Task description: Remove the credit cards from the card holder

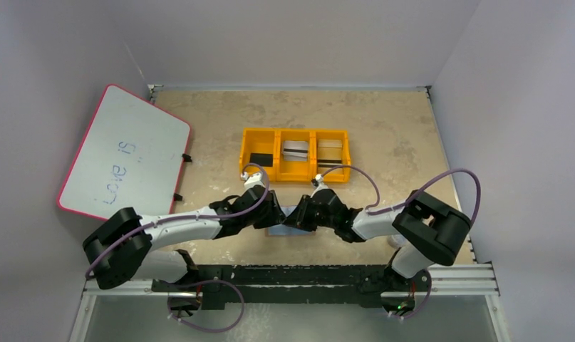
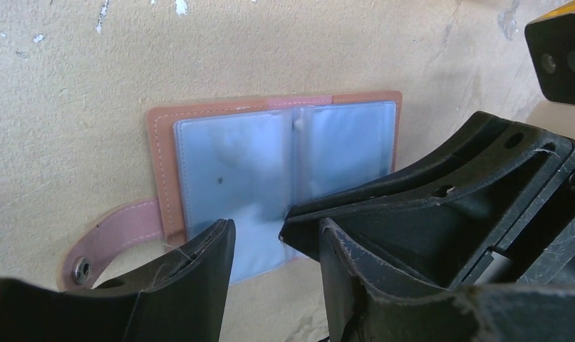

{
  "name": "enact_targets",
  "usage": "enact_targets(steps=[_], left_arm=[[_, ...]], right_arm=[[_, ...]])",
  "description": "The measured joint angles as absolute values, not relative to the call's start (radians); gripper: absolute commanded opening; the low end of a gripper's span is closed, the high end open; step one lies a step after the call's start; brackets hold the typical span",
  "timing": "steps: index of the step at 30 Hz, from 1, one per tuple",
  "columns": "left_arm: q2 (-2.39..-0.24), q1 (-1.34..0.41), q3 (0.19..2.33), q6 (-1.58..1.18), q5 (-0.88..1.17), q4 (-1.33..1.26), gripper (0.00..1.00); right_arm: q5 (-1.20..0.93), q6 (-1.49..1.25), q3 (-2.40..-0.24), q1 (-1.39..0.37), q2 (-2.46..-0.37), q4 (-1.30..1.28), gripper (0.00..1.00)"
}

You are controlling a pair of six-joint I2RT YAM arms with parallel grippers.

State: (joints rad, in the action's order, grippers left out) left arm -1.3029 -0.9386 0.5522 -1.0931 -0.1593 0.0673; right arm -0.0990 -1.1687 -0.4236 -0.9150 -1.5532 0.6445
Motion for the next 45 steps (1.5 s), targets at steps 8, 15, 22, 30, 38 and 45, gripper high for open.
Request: enact_targets(steps=[8, 15, 22, 30, 38, 45], left_arm=[[-1.22, -0.939, 0.555, -1.107, -0.274, 0.184, 0.51], [-1.207, -0.939, 0.555, -1.126, -0.324, 0.226, 0.51], [-1.262, -0.939, 0.555, -1.125, -0.262, 0.171, 0.51], [-1.29, -0.939, 0.551, -1.126, -0.241, 0.153, 0.51], [-1.291, -0.939, 0.528, -1.125, -0.209, 0.102, 0.47], [-1.278, -0.938, 0.525, -1.113, -0.197, 0.101, 0.39]], right_arm=[[-0.04, -1.136, -0.426, -0.915, -1.445, 0.542, 0.28], [-0.025, -1.091, -0.471, -0.915, -1.449, 0.513, 0.31], [-0.03, -1.076, -0.483, -0.915, -1.523, 0.508, 0.39], [-0.063, -1.066, -0.505, -0.913, -1.564, 0.53, 0.37], [-0.094, -1.083, -0.488, -0.907, -1.574, 0.567, 0.26], [-0.109, -1.107, -0.473, -0.899, -1.595, 0.611, 0.21]])
